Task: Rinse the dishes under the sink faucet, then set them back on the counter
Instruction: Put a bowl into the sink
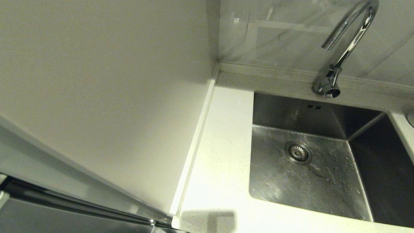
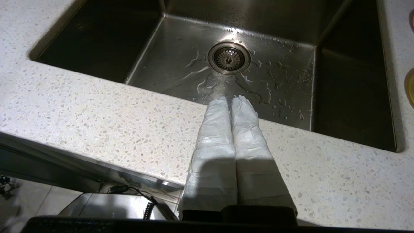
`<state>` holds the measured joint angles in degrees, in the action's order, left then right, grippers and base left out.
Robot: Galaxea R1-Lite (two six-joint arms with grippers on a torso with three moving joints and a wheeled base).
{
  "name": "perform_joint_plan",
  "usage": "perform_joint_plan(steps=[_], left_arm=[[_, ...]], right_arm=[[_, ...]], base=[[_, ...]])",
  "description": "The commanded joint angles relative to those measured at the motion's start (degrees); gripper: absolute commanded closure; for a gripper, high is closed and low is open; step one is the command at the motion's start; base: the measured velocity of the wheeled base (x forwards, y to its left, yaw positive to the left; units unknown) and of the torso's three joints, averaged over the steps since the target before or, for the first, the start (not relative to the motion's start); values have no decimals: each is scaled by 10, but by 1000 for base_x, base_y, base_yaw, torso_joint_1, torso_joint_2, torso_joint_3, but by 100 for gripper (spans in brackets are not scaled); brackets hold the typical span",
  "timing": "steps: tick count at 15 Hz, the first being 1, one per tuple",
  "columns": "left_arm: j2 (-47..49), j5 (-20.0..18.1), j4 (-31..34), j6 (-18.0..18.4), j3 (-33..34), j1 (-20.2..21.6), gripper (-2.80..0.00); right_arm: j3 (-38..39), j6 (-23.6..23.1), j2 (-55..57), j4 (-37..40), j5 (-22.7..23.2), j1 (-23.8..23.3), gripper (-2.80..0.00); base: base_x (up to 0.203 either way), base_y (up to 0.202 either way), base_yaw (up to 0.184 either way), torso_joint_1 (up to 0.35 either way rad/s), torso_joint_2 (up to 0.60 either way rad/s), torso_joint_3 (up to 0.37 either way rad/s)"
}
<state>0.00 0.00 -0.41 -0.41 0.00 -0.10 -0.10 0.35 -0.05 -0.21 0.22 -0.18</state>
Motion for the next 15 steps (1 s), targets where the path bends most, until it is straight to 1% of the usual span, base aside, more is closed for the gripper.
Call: perform_joint_plan(steps=[1, 5, 7, 9, 11, 12, 14, 15], left_arm=[[0, 0, 0, 0, 2, 0, 0], [0, 0, 0, 0, 2, 0, 0], [0, 0, 0, 0, 2, 0, 0], [0, 0, 0, 0, 2, 0, 0], [0, 0, 0, 0, 2, 0, 0], [0, 0, 0, 0, 2, 0, 0], [0, 0, 0, 0, 1, 0, 0], [0, 0, 0, 0, 2, 0, 0]], right_arm=[[0, 0, 0, -1, 0, 0, 0], [0, 0, 0, 0, 0, 0, 0], [0, -8, 0, 0, 1, 0, 0], [-33, -19, 0, -6, 3, 0, 0], [-118, -27, 6, 17, 9, 0, 0], [-177, -33, 23, 48, 12, 0, 0], [-294, -45, 107, 110, 13, -3, 0], [-348, -50, 180, 128, 10, -7, 0]], base=[[0, 0, 0, 0, 0, 0], [0, 0, 0, 0, 0, 0], [0, 0, 0, 0, 0, 0], [0, 0, 0, 0, 0, 0], [0, 0, 0, 0, 0, 0], [0, 0, 0, 0, 0, 0], [0, 0, 0, 0, 0, 0], [0, 0, 0, 0, 0, 0]])
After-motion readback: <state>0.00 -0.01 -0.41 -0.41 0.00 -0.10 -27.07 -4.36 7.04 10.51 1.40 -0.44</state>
